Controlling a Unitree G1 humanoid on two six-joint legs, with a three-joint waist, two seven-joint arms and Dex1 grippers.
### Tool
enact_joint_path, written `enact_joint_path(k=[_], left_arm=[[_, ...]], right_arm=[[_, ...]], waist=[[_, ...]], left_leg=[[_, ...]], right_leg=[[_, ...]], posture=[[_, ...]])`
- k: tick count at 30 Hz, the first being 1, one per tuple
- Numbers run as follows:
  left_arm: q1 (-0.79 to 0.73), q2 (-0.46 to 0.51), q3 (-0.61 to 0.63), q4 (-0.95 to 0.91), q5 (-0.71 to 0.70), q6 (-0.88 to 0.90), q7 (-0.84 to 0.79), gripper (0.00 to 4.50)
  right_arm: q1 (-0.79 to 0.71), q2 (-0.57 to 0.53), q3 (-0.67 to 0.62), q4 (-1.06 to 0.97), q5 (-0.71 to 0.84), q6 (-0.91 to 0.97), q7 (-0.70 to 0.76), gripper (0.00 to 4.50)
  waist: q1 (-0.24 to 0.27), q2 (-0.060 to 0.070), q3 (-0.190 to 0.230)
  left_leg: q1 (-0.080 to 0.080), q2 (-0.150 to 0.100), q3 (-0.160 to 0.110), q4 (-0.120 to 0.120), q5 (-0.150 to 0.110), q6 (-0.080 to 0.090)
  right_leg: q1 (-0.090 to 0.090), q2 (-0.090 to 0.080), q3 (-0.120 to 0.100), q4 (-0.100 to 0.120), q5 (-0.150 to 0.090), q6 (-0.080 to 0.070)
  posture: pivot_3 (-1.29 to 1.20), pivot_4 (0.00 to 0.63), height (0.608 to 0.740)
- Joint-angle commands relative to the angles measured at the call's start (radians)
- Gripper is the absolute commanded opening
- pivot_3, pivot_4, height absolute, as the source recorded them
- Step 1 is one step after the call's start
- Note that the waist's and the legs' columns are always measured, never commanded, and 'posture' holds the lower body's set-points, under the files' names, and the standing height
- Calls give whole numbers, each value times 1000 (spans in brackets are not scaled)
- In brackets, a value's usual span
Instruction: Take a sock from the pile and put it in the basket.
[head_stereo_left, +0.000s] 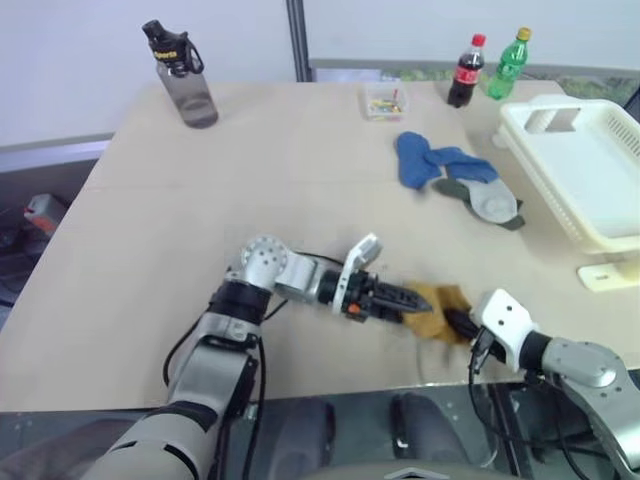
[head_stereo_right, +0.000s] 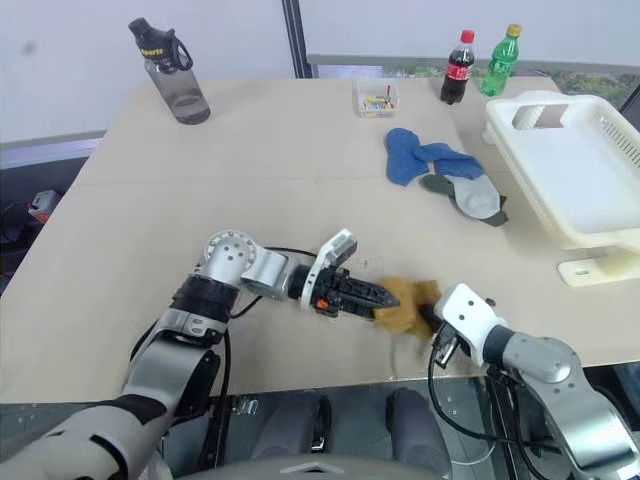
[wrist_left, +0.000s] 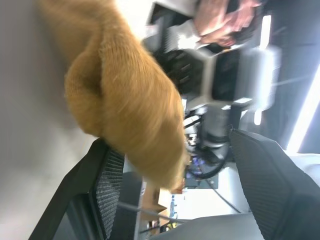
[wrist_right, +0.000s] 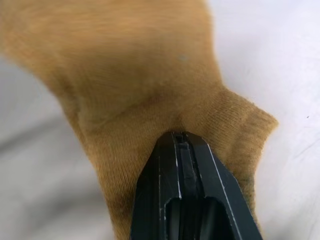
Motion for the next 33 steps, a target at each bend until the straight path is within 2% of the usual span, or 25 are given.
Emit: enact_joint_path(k=[1,8,16,21,29,33], left_arm=[[-26,-47,37,1,-5,5,1,3470],[-76,-141,83,41,81,-16,-45,3470],[-117,-165,132,92,149,-17,-107,3470],[-114,-170,148,106,201,-27,-119,3470],[-101,-204,170,97,256,-39,-129,3470],[-95,-220,173,88,277,-38,-132,3470]], right_arm=[[12,-3,-23,-64,13,11,-2,49],[33,-22,-26,-112,-30,15,-20,49],[61,-73,-32,-165,-118,29,-49,49],[15,-17,-44,-195,-88,60,-74,49],[-59,-15,136,-34,-190,-47,-51,49],[-29,-27,119,-20,-210,-93,-51,49]], waist=[[0,0,0],[3,0,0],[0,0,0],[-1,0,0],[0,0,0],[0,0,0]], left_leg=[[0,0,0,0,0,0],[-1,-1,0,0,0,0],[-1,0,0,0,0,0],[-1,-1,-1,0,0,0],[-1,-1,-1,0,0,0],[-1,-1,0,0,0,0]], right_leg=[[0,0,0,0,0,0],[0,0,0,0,0,0],[0,0,0,0,0,0],[0,0,-1,-1,0,0],[-1,0,-1,-1,0,0],[0,0,-1,-1,0,0]], posture=[[0,150,740],[0,150,740],[0,150,740],[0,150,740],[0,150,740],[0,150,740]])
